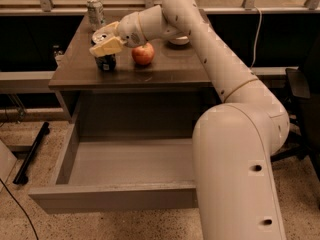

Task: Pick pepsi can from top drawer and place on counter

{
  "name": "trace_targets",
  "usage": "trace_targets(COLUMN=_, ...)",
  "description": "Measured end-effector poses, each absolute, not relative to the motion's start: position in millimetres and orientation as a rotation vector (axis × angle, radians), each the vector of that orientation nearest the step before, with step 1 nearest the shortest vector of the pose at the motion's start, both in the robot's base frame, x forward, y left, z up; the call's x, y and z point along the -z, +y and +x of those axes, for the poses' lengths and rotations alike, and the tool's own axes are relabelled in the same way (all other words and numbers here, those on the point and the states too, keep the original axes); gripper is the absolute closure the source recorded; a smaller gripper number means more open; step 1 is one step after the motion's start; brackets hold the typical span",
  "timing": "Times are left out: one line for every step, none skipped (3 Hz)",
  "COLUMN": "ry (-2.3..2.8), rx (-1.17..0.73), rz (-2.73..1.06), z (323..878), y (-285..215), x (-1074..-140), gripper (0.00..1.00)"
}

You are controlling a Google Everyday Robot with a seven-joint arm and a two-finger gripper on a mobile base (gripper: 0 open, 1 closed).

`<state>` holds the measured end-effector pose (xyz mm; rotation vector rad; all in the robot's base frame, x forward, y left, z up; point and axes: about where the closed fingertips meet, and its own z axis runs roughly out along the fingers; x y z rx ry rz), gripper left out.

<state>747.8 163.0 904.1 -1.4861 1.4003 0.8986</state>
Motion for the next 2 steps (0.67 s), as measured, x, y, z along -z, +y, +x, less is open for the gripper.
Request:
trace_targets(ry=1.398, rx=-0.904, rz=-1.49, z=746.8, y=166.3, x=-902.9, gripper=0.01)
trace_targets(ry=1.397, rx=-0.905, rz=-1.491, z=746.6, y=167.3, x=-902.4, gripper=0.0)
